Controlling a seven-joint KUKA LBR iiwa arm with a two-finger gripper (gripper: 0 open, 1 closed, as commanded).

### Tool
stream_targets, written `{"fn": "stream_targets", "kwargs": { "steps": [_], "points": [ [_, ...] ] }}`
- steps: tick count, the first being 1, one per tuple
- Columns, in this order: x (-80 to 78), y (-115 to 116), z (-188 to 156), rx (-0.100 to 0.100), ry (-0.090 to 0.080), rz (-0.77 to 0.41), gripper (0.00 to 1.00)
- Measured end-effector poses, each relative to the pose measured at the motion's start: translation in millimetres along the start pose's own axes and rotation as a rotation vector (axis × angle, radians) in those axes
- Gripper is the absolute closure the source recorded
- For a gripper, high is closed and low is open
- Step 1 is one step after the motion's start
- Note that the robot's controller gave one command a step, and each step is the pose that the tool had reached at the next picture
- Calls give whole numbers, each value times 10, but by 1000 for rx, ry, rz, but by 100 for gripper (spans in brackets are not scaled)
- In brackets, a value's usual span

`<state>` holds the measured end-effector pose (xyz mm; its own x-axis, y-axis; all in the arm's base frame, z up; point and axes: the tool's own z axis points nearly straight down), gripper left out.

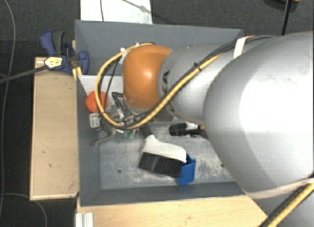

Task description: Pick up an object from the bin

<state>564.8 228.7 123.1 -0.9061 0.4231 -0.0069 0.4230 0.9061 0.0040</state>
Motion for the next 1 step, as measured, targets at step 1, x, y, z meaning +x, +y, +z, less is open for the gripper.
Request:
{"fn": "stream_targets", "kwargs": {
  "steps": [1],
  "points": [
    [10,-10,-84,4,4,0,100]
  ]
}}
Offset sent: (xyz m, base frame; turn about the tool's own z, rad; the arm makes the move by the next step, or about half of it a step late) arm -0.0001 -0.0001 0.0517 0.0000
